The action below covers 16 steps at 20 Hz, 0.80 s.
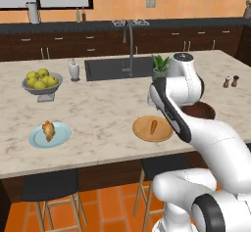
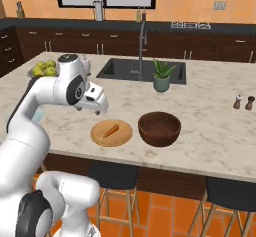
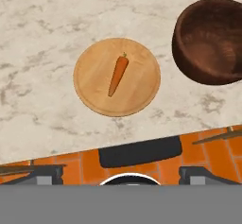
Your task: Pick the chicken drumstick and carrot from their plates and place them in the bowl. Then put the bowl in the fridge.
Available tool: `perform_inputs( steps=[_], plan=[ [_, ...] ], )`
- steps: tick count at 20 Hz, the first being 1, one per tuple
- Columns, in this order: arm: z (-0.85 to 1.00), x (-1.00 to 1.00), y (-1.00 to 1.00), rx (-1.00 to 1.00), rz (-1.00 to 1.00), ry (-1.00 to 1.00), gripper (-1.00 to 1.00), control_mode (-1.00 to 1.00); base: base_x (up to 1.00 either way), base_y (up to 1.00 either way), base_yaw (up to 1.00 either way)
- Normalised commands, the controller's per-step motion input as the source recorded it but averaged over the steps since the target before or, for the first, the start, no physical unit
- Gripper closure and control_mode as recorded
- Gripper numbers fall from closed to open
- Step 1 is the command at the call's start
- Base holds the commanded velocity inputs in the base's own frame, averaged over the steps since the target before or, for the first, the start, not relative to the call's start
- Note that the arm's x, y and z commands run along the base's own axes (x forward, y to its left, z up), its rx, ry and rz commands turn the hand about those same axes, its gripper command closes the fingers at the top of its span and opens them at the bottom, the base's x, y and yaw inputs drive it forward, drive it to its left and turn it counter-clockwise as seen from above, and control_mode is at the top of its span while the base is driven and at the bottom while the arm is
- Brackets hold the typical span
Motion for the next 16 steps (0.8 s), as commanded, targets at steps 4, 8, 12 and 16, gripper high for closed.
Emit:
perform_inputs(
  steps=[4, 8, 12, 16],
  plan=[
    [-0.58, 0.89, -0.06, 0.00, -0.20, 0.00, -1.00, -1.00, 0.00, 0.00, 0.00],
    [-0.40, 0.91, -0.24, 0.04, -0.06, 0.07, -1.00, -1.00, 0.00, 0.00, 0.00],
    [-0.35, 0.81, -0.22, 0.08, 0.00, 0.05, -1.00, -1.00, 0.00, 0.00, 0.00],
    [-0.47, 0.45, -0.02, 0.13, 0.00, 0.05, -1.00, -1.00, 0.00, 0.00, 0.00]
  ],
)
